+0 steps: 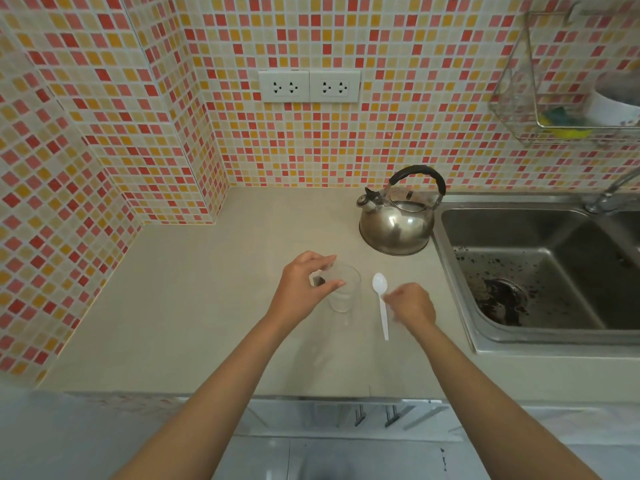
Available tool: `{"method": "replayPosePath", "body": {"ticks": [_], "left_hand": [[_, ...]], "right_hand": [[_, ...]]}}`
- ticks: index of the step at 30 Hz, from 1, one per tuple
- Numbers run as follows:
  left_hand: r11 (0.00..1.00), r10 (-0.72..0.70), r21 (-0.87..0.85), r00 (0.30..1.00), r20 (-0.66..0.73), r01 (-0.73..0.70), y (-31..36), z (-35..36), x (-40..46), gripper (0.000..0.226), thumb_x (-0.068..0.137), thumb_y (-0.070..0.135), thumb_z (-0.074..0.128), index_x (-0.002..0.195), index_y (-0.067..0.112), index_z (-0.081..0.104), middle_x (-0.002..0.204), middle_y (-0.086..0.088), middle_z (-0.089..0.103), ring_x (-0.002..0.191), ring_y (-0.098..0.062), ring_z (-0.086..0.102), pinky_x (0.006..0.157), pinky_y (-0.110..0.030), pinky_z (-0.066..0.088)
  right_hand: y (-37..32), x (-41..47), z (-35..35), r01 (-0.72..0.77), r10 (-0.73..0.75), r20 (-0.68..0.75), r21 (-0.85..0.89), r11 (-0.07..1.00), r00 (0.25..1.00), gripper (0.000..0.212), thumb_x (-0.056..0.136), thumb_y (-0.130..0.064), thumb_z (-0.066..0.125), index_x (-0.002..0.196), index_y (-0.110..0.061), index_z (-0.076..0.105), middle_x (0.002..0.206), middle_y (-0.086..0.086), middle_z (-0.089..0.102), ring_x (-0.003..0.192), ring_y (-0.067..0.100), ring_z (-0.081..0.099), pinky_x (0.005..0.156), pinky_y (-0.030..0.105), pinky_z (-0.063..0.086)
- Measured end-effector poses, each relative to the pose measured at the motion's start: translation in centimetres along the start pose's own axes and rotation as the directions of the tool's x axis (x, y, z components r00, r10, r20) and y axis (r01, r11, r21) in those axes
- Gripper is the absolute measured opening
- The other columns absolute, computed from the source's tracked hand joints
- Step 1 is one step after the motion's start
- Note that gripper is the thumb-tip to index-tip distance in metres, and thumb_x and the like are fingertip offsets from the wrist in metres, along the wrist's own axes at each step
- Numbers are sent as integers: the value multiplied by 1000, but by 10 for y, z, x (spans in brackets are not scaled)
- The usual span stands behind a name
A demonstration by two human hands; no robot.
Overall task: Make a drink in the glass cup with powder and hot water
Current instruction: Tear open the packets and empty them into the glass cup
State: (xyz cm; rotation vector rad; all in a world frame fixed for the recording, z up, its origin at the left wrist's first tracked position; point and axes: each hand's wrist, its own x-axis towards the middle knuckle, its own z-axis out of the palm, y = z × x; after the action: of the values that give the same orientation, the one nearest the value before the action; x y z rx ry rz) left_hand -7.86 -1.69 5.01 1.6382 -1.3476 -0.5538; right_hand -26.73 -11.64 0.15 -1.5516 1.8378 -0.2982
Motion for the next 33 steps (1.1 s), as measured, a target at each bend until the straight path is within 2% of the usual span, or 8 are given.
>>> {"method": "replayPosePath", "body": {"ticks": [3, 7, 11, 17, 20, 23, 28, 33], "left_hand": [[1000, -21, -1, 1000, 7, 21, -5, 0, 2, 47, 74, 29, 79, 119, 20, 67, 98, 14, 59, 96, 4, 57, 88, -5, 41], [999, -46, 5, 998, 38, 46, -10, -1, 4, 48, 75, 32, 78, 120, 23, 65, 97, 18, 56, 98, 7, 56, 83, -26, 53], [998, -56, 22, 997, 52, 55, -16, 0, 7, 50, 75, 33, 77, 122, 23, 64, 98, 17, 56, 99, 7, 55, 90, -9, 43], [999, -33, 20, 997, 73, 31, -19, 0, 16, 49, 74, 26, 79, 120, 17, 66, 95, 7, 56, 92, 3, 56, 78, 5, 38], [998, 3, 55, 996, 88, -8, -18, -1, 24, 48, 74, 25, 79, 119, 18, 66, 92, 6, 53, 89, 1, 56, 72, 1, 41], [992, 36, 114, 991, 129, -51, -17, 1, 31, 47, 76, 24, 77, 121, 16, 65, 91, 7, 52, 88, -4, 55, 68, -5, 45], [971, 48, 222, 982, 184, -89, -16, 7, 41, 51, 77, 27, 76, 125, 15, 63, 96, 4, 54, 85, -13, 58, 70, -19, 50], [946, 69, 295, 974, 216, -133, -14, 8, 43, 50, 76, 31, 77, 122, 16, 65, 99, 2, 57, 87, -15, 59, 75, -30, 55]], "right_hand": [[8, 5, 21, 20, -16, 25, -169, 985, 1000, 25, 85, -32, 63, 90, -8, 67, 92, 8, 70, 69, 24, 58, 56, 25, 40], [8, 14, 36, 34, -32, 13, -211, 977, 999, 22, 86, -27, 62, 96, -8, 63, 97, 9, 68, 84, 28, 65, 62, 28, 42], [6, 22, 38, 11, -8, 13, -238, 971, 1000, 15, 85, -16, 60, 95, -5, 63, 101, 12, 68, 90, 31, 66, 63, 29, 44], [8, 26, 9, 139, -136, -33, 110, 984, 990, 3, 84, -7, 58, 85, -10, 59, 90, 17, 68, 75, 32, 65, 62, 36, 54], [0, 16, -17, 308, -303, -61, 242, 920, 951, 14, 85, -5, 58, 88, -18, 62, 82, 15, 67, 66, 26, 63, 54, 30, 51], [-11, 4, -38, 443, -434, -87, 184, 877, 897, 16, 84, -12, 64, 90, -25, 69, 75, 5, 64, 65, 22, 60, 62, 34, 52], [-25, -14, -47, 538, -536, -43, 38, 842, 843, 13, 84, -20, 66, 89, -30, 74, 78, -9, 69, 69, 4, 58, 62, 24, 47], [-31, -20, -44, 552, -552, -4, -10, 834, 834, 17, 85, -14, 65, 93, -24, 76, 91, -2, 74, 84, 15, 65, 71, 27, 50]]}}
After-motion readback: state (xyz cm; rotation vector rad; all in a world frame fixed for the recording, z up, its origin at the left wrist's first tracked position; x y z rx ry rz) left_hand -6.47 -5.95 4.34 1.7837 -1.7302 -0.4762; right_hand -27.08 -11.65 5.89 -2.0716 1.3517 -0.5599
